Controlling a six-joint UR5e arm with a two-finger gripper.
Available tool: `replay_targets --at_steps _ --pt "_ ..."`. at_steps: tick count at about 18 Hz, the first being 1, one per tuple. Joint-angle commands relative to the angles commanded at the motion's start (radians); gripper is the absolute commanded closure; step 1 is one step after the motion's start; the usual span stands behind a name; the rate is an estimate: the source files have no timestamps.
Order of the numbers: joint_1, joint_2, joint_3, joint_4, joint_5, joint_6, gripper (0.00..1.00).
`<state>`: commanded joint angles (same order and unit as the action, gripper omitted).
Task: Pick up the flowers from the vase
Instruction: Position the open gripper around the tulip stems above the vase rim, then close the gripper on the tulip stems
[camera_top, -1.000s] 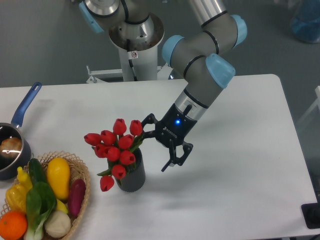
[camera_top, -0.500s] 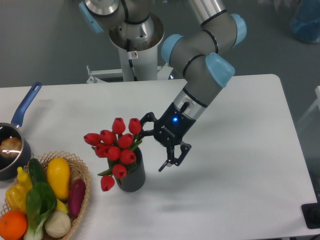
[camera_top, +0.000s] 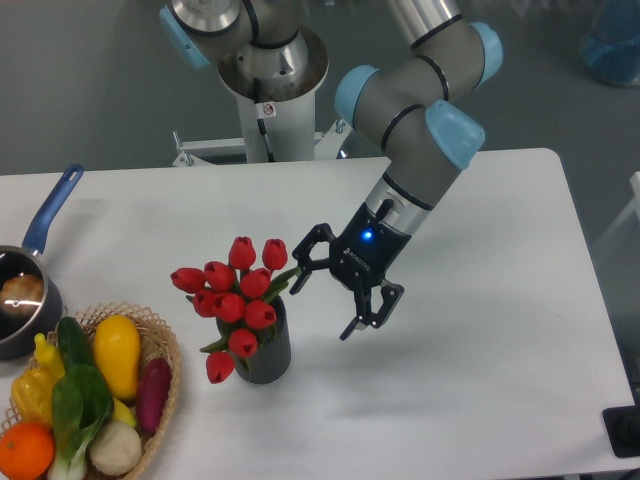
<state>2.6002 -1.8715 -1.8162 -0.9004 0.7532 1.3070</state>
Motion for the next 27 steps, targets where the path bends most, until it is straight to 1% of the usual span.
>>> replay_targets --at_steps 2,3,5,15,18,20,21,23,25,26,27 --pt "-0.023 0.009 -0.006 0.000 -0.006 0.000 0.00" --pt "-0.043 0.008 -0.008 0.000 -0.021 -0.002 0.00" --pt "-0.058 0.009 -0.008 0.000 -0.047 -0.002 0.00" --pt "-0.077 0.018 -0.037 0.002 -0.074 0.000 0.00" --pt "-0.089 0.026 -0.054 0.002 -0.127 -0.002 0.00" --pt "-0.097 0.034 -0.054 0.005 -0.172 -0.002 0.00" --pt "-0.097 0.035 -0.054 0.006 -0.189 -0.002 0.04" --pt "-0.091 0.040 -0.052 0.005 -0.198 0.000 0.38" --pt "-0.088 0.046 -0.054 0.003 -0.198 0.000 0.78" --pt "-0.088 0.046 -0.054 0.005 -0.198 0.002 0.95" --pt "-0.088 0.048 -0.054 0.005 -0.198 0.000 1.00"
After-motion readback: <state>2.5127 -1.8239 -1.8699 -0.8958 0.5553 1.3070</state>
